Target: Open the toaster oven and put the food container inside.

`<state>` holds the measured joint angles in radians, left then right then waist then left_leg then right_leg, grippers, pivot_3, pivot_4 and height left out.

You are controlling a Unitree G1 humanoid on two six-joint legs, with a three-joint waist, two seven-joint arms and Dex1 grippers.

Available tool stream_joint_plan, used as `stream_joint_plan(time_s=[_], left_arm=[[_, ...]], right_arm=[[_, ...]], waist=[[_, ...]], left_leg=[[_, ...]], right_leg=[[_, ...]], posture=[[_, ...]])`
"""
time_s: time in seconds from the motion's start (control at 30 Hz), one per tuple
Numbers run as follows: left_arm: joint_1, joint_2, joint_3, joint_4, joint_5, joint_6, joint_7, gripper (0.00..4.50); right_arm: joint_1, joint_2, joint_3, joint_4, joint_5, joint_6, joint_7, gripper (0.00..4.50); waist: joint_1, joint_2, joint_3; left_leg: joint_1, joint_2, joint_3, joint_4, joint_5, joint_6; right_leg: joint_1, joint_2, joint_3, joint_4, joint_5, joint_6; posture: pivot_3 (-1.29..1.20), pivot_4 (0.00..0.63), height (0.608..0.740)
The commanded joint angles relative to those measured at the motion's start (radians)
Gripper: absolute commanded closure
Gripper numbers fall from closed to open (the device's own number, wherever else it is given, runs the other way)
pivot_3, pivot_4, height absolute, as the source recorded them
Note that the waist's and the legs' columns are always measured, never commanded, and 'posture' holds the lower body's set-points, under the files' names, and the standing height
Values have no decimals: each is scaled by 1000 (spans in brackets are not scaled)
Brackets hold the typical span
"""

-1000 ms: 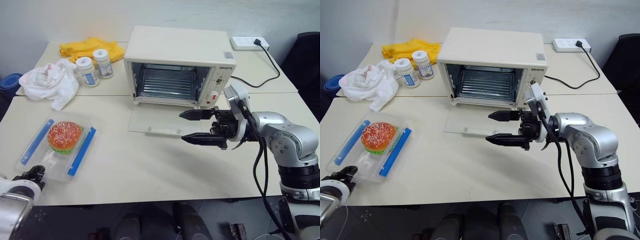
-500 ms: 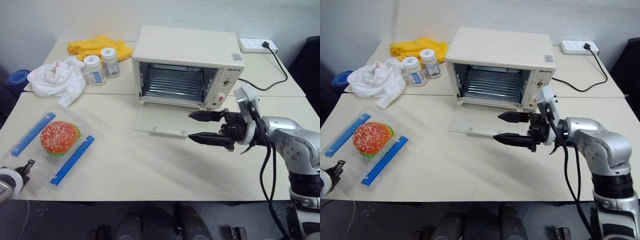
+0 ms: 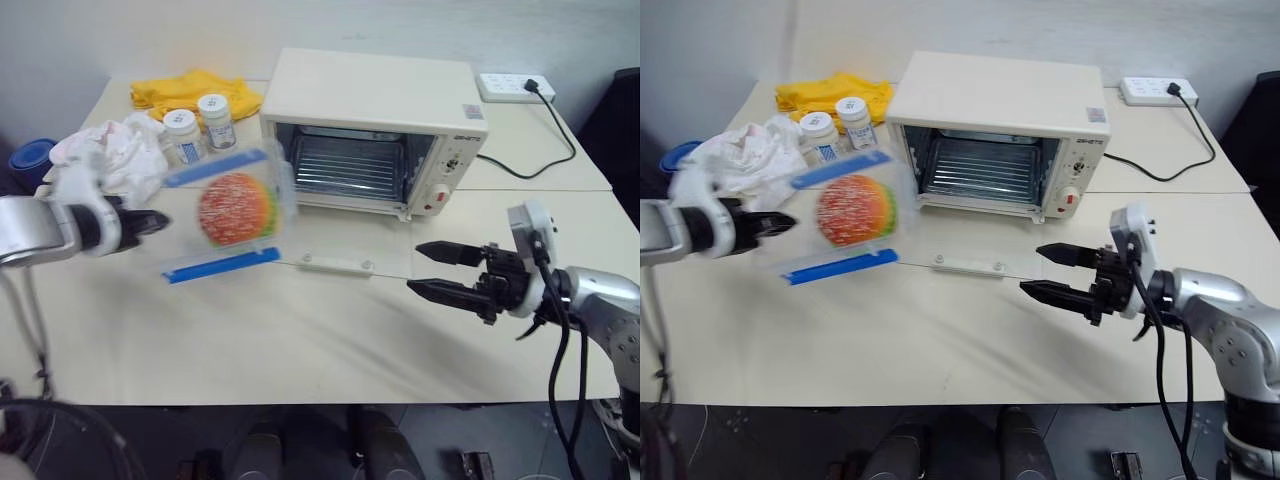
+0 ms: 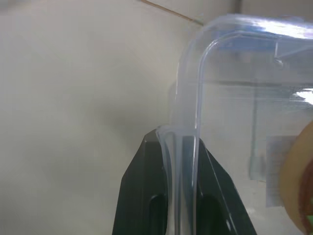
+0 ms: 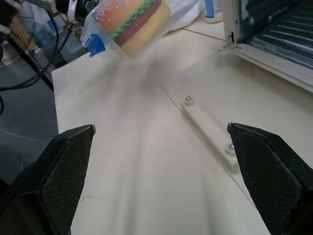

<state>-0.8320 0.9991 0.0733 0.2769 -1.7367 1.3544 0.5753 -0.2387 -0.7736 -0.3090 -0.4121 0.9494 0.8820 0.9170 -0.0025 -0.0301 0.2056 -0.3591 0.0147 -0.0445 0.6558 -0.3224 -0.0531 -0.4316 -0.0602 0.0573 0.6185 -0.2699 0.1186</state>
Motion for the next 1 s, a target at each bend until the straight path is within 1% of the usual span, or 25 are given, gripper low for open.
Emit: stream_joint_plan(time_s=[0.03,0.1,0.17,0.3,0.4,0.47,0.5,0.53,0.63,0.73,0.9,1.0], left_arm=[[-164,-106,-79,79,161,49,-102,4456],[-246,-190,-116,138,275,52,-154,4456],[-301,-247,-140,181,382,52,-217,4456],[-407,-383,-200,293,623,-16,-367,4456],[-456,-442,-222,361,769,-55,-475,4456],[-481,-476,-223,398,850,-89,-539,3759],[-489,-487,-219,412,880,-100,-564,3599],[-497,-499,-214,424,908,-103,-590,3286],[-506,-514,-188,446,977,-96,-658,2330],[-488,-488,-159,409,1019,-89,-730,1451],[-425,-432,-42,261,1006,-66,-824,1451],[-334,-376,47,97,952,-50,-920,1451]], right_arm=[[53,4,-88,-90,55,-6,-65,0],[95,11,-119,-124,56,-19,-110,0],[122,16,-138,-145,59,-27,-149,0],[195,32,-199,-193,72,-44,-224,0],[229,41,-210,-223,75,-59,-259,0],[244,47,-218,-237,77,-72,-277,0],[247,48,-219,-240,79,-77,-284,0],[249,47,-222,-244,86,-81,-292,0],[245,42,-215,-248,92,-93,-307,0],[234,36,-201,-242,95,-100,-319,0],[211,25,-182,-221,96,-100,-311,0],[193,16,-164,-196,90,-92,-304,0]], waist=[[1,0,0],[-1,0,0],[-3,-1,0],[0,-1,0],[0,-1,0],[-1,-1,0],[0,-1,0],[-1,-1,0],[-3,-1,0],[-7,-1,1],[-20,-1,1],[-23,-1,1]], left_leg=[[-2,0,0,0,0,0],[-6,0,0,1,2,-3],[-12,-1,1,4,4,-6],[-13,-1,1,3,5,-6],[-13,-2,1,3,5,-5],[-13,-2,2,4,6,-4],[-13,-3,2,4,6,-4],[-13,-3,1,4,6,-3],[-12,-3,1,4,6,-2],[-12,-2,1,4,7,-1],[-12,-2,0,4,7,-1],[-12,-2,-1,4,7,-1]], right_leg=[[-2,0,0,0,0,0],[-4,0,0,-1,1,1],[-10,-1,1,0,2,3],[-11,0,2,0,2,3],[-11,-1,2,0,2,3],[-11,-1,3,0,3,5],[-11,-1,3,0,3,5],[-11,-1,3,0,3,5],[-11,-1,3,1,3,6],[-11,0,4,2,3,6],[-11,-1,4,3,3,6],[-11,-1,3,4,3,6]], posture=[[0,150,740],[0,150,740],[0,150,740],[0,150,740],[0,150,740],[0,150,740],[0,150,740],[0,150,740],[0,150,740],[0,150,740],[0,150,740],[0,150,740]])
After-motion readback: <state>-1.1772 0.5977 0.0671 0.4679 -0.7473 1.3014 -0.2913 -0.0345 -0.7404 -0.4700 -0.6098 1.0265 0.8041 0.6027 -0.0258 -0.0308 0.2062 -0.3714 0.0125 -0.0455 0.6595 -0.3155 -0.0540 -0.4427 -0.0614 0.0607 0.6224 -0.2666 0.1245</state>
